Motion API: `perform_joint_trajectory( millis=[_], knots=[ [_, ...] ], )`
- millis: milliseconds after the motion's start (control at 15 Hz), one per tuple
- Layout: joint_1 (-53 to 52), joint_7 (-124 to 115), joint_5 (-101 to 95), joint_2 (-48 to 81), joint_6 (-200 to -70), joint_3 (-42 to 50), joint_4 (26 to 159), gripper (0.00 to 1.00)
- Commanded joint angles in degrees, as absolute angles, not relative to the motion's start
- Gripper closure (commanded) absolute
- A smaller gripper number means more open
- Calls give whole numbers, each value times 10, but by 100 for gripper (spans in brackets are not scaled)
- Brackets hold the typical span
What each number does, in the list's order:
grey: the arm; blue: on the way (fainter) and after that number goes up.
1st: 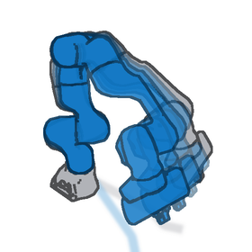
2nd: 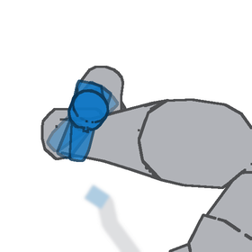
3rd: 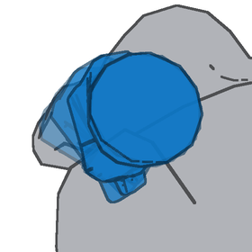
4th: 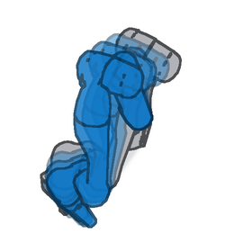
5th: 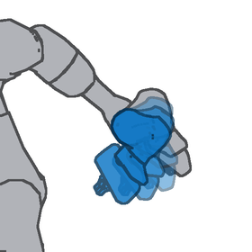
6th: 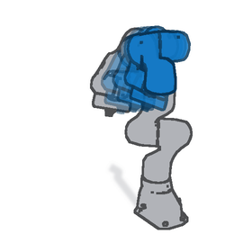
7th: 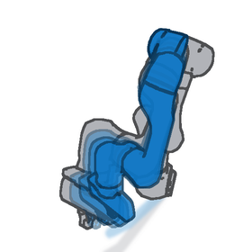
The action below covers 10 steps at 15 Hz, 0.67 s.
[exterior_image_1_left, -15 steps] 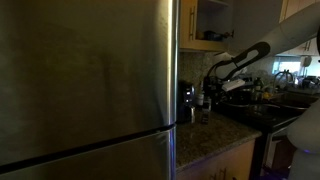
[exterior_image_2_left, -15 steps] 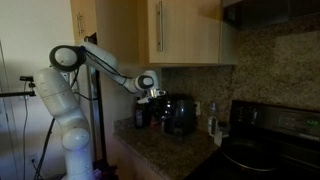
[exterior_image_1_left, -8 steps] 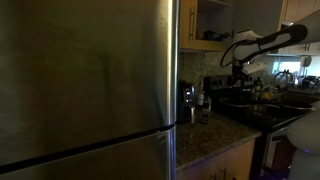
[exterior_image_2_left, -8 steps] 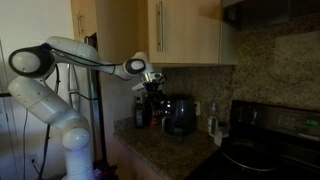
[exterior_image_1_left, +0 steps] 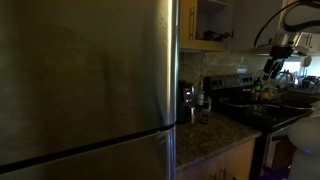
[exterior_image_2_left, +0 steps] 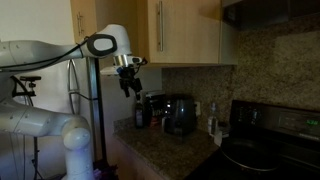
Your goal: Close the top right cupboard door
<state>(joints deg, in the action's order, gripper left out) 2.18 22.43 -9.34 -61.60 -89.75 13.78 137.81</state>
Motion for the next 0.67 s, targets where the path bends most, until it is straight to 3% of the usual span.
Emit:
perform_joint_trajectory(
  millis=[0, 600],
  knots=[
    [8, 238, -86, -665, -839, 162, 1361, 0],
    [63, 58, -76, -709, -961, 202, 1339, 0]
  ],
)
